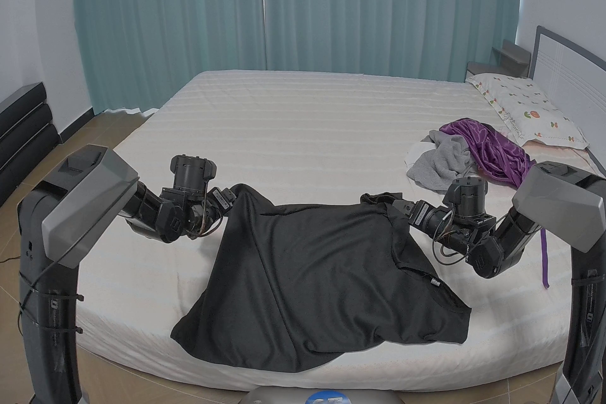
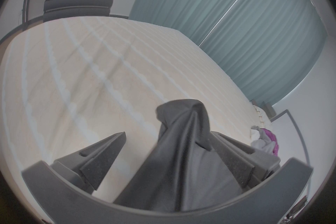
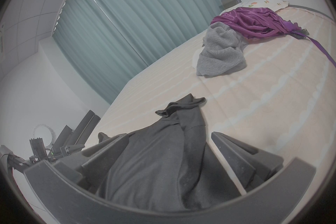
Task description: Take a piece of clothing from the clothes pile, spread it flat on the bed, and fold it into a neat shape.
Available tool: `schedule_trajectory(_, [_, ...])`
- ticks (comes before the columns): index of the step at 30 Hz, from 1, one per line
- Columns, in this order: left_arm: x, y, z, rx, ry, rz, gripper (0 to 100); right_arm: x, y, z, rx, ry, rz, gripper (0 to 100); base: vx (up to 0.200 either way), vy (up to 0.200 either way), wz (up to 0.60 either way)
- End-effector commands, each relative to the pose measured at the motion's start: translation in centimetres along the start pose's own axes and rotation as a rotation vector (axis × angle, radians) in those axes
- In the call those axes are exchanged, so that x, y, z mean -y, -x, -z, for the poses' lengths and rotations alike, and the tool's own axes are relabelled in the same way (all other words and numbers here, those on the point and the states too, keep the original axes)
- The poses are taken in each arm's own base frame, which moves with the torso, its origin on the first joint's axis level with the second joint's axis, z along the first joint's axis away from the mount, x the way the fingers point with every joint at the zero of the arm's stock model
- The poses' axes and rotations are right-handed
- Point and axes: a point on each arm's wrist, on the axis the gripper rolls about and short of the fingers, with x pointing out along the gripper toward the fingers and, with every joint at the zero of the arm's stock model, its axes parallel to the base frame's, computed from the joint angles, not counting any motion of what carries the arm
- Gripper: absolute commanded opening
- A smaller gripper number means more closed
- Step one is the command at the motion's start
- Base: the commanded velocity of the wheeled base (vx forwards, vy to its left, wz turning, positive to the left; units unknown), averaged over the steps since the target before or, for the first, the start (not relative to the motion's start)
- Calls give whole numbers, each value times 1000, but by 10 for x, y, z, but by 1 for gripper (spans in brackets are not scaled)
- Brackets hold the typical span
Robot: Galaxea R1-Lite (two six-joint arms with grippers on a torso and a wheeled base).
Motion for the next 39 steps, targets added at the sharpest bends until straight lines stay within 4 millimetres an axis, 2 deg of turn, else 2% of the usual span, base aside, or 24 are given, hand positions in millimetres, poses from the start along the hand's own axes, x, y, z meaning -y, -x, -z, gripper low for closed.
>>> schedule_trajectory(1, [4,42,-15,-8,68,44,100,-16,14,-3,-6,12,-42,100,0,0,0])
schedule_trajectory(3, [0,58,-9,-34,131,35,100,-22,12,6,-28,29,-52,100,0,0,0])
schedule_trajectory(4, [0,58,-9,-34,131,35,100,-22,12,6,-28,29,-52,100,0,0,0])
schedule_trajectory(7, [-13,81,4,-96,217,17,100,-24,11,26,-98,60,-32,100,0,0,0])
schedule_trajectory(12, [-28,97,12,-159,307,57,100,-26,10,39,-150,131,-18,100,0,0,0])
schedule_trajectory(21, [-39,95,22,-154,336,70,100,-24,3,59,-232,238,49,100,0,0,0])
schedule_trajectory(30, [-42,96,21,-167,343,71,100,-20,-4,63,-240,300,91,100,0,0,0])
schedule_trajectory(31, [-42,96,21,-166,344,71,100,-19,-4,63,-243,302,94,0,0,0,0])
schedule_trajectory(35, [-45,94,19,-162,349,62,100,-19,-2,57,-238,298,104,0,0,0,0])
schedule_trajectory(39, [-47,93,21,-168,347,55,100,-9,-1,38,-195,271,128,0,0,0,0])
